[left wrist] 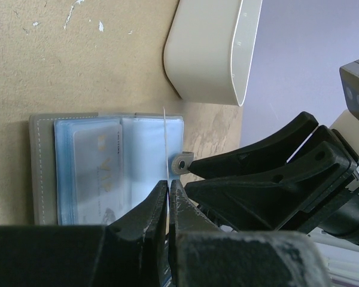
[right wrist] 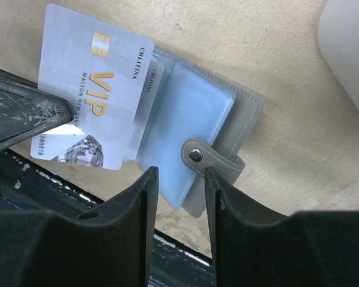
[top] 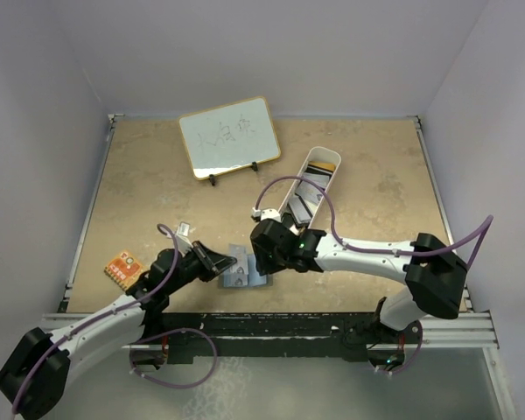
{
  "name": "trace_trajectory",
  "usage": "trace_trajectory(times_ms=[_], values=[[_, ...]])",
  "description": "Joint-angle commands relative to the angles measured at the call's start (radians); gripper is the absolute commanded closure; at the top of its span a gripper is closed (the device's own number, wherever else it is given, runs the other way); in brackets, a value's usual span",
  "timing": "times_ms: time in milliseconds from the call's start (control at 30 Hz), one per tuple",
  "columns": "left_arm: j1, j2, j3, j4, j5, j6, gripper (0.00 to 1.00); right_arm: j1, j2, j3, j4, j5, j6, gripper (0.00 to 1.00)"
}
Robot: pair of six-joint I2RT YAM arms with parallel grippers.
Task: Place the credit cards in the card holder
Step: Insert the credit card into the card holder.
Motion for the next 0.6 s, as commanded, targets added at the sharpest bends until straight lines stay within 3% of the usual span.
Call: trace_trajectory(times_ms=[0, 567], values=[[0.005, 0.024, -0.048, 0.084, 0.022, 0.031, 1.0, 0.003, -0.007, -0.022, 0.001, 0.025, 0.024, 0.62], [0.005, 0.148, -0.036, 0.086, 0.073, 0.064, 1.0, 0.003, 0.01, -0.119, 0.087, 0.008, 0.085, 0.66]])
